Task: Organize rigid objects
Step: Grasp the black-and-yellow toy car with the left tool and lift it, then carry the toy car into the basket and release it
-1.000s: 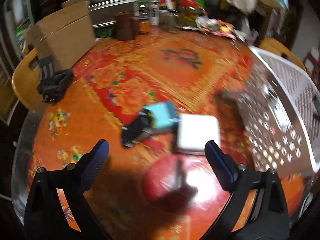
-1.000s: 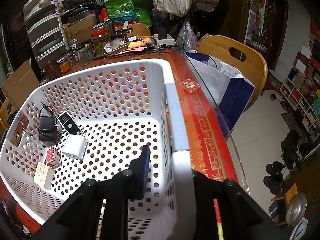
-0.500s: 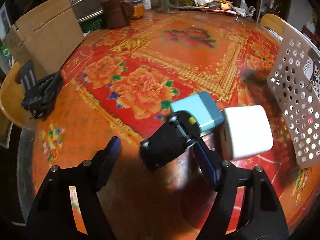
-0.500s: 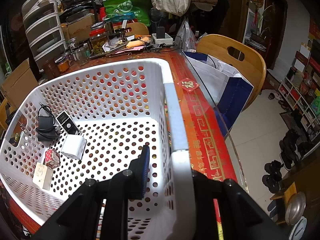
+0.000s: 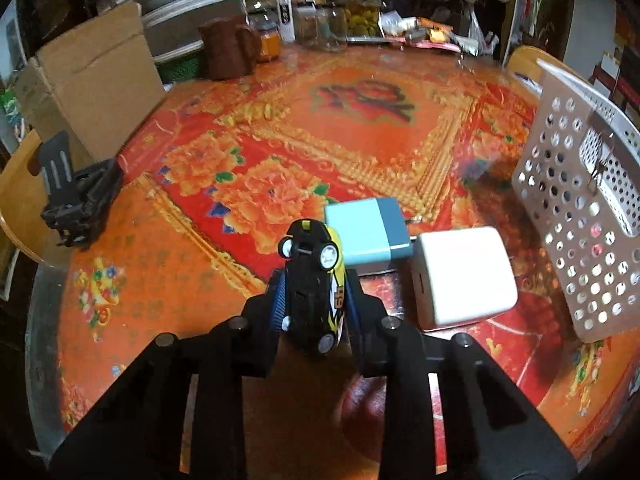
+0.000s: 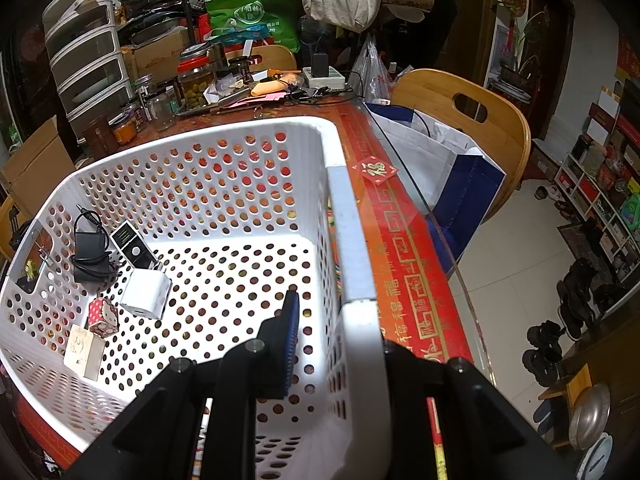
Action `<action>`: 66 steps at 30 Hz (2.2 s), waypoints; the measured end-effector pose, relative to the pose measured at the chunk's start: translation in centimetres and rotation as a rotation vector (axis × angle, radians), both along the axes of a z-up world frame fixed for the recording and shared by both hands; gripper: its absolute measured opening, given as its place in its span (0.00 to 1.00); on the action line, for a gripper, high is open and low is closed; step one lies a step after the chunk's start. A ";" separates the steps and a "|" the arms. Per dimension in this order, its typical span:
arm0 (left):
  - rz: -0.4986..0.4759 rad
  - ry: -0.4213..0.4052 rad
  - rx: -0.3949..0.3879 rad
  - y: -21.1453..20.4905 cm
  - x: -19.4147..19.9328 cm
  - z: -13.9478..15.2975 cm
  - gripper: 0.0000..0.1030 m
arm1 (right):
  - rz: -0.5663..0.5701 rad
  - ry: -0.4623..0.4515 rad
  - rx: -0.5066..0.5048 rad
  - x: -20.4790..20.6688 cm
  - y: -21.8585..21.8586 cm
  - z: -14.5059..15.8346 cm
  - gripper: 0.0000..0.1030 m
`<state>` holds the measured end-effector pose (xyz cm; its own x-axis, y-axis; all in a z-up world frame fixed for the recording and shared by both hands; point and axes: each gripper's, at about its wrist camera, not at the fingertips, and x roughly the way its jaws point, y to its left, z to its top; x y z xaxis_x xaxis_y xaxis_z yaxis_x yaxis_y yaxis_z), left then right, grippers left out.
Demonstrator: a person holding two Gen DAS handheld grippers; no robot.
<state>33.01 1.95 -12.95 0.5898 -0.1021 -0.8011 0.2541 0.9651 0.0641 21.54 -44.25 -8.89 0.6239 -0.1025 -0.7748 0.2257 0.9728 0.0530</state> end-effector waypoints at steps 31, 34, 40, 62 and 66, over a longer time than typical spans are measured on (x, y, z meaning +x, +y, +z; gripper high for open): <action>-0.025 -0.156 0.066 -11.1 -7.2 17.6 0.25 | 0.019 0.023 -0.017 0.2 0.6 0.0 0.19; -0.083 -0.126 0.083 -14.9 -7.0 17.5 0.25 | 0.018 0.018 -0.014 0.3 0.6 0.0 0.19; -0.185 -0.009 0.148 -22.7 -5.1 14.3 0.25 | 0.020 0.017 -0.012 0.3 0.6 0.1 0.20; -0.318 0.330 0.284 -29.8 0.3 4.1 0.48 | 0.021 0.010 0.010 0.2 0.3 0.1 0.20; -0.300 0.192 0.200 -27.2 -0.9 8.3 0.57 | 0.023 0.014 0.010 0.3 0.2 0.2 0.20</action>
